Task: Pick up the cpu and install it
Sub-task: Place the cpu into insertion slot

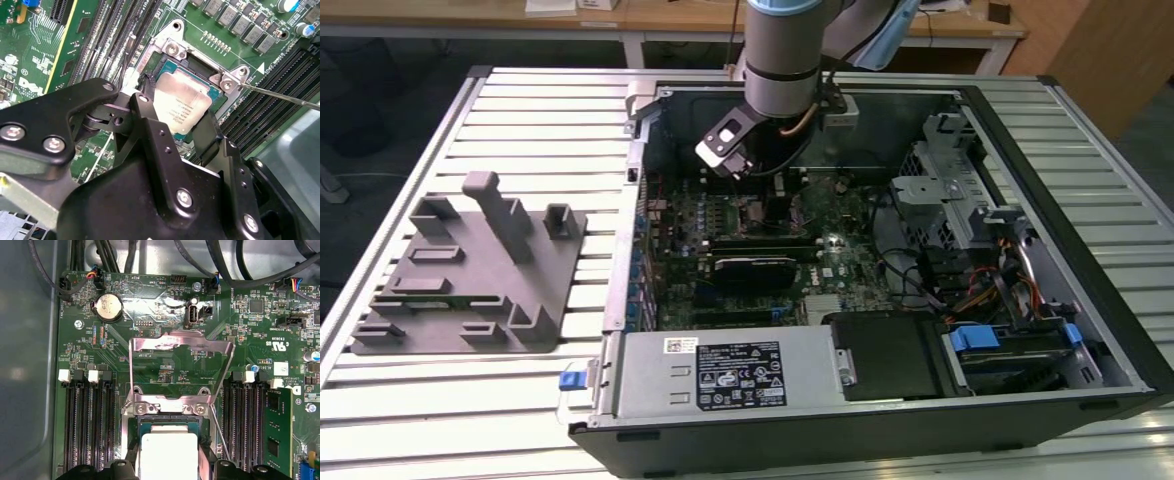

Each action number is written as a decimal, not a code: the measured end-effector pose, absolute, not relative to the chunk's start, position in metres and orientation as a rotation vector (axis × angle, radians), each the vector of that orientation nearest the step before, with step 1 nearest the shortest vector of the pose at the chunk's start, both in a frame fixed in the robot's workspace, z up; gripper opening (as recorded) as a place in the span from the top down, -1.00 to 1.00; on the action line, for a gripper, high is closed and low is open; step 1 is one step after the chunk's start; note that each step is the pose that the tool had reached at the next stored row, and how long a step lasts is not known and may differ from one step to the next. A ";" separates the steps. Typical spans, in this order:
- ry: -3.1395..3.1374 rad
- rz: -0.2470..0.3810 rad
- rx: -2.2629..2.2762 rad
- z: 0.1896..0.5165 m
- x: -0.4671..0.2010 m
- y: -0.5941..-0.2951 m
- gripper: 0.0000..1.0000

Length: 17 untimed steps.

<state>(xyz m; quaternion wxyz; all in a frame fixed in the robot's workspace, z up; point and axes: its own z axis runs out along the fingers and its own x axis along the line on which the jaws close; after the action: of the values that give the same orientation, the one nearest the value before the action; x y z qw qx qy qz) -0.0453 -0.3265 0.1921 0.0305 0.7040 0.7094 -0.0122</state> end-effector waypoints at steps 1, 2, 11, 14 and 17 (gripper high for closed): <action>2.186 -0.038 2.170 0.192 -0.045 -0.327 -0.09; 2.186 -0.037 2.170 0.192 -0.045 -0.327 -0.09; 2.186 -0.038 2.170 0.194 -0.045 -0.327 -0.23; 2.187 -0.037 2.170 0.194 -0.045 -0.327 -0.23; 2.186 -0.038 2.170 0.195 -0.045 -0.327 -0.23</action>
<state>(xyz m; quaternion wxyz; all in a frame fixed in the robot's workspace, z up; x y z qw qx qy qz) -0.0453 -0.3266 0.1946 0.0304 0.7040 0.7094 -0.0122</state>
